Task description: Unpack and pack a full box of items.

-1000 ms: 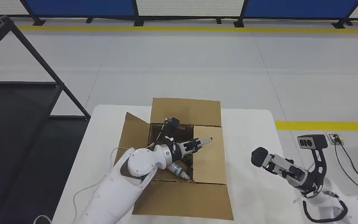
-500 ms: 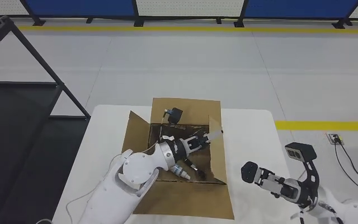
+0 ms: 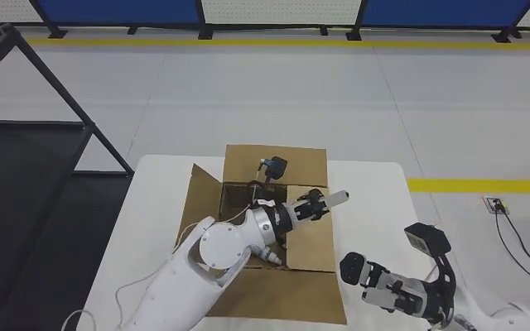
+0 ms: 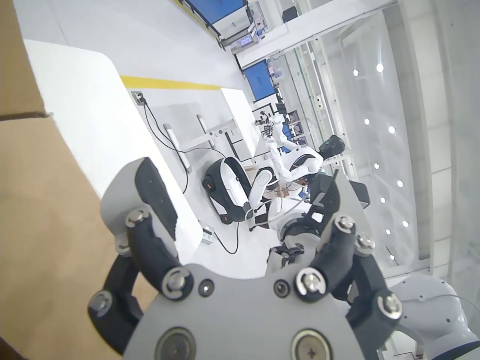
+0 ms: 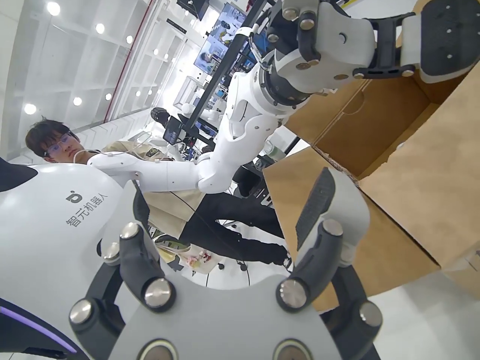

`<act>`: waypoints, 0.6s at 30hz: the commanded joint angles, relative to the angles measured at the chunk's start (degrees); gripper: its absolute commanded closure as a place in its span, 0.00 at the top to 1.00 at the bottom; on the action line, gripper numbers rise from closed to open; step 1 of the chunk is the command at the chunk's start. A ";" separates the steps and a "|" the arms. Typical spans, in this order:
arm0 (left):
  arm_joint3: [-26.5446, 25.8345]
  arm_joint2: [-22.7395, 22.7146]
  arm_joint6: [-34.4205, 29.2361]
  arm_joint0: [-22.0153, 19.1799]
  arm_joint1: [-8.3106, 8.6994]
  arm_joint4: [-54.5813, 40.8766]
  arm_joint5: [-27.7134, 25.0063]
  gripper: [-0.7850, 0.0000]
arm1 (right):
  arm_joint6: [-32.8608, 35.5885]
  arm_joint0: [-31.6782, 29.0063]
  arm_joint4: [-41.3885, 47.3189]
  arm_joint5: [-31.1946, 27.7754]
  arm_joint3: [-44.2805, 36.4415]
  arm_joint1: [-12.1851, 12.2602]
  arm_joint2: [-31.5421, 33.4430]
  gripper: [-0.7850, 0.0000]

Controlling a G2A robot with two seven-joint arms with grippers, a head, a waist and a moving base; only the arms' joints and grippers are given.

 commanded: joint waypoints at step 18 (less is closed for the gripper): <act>-1.23 -8.44 -12.96 9.46 3.46 6.34 3.98 1.00 | -3.02 2.26 -1.06 2.89 1.80 0.84 -3.06 1.00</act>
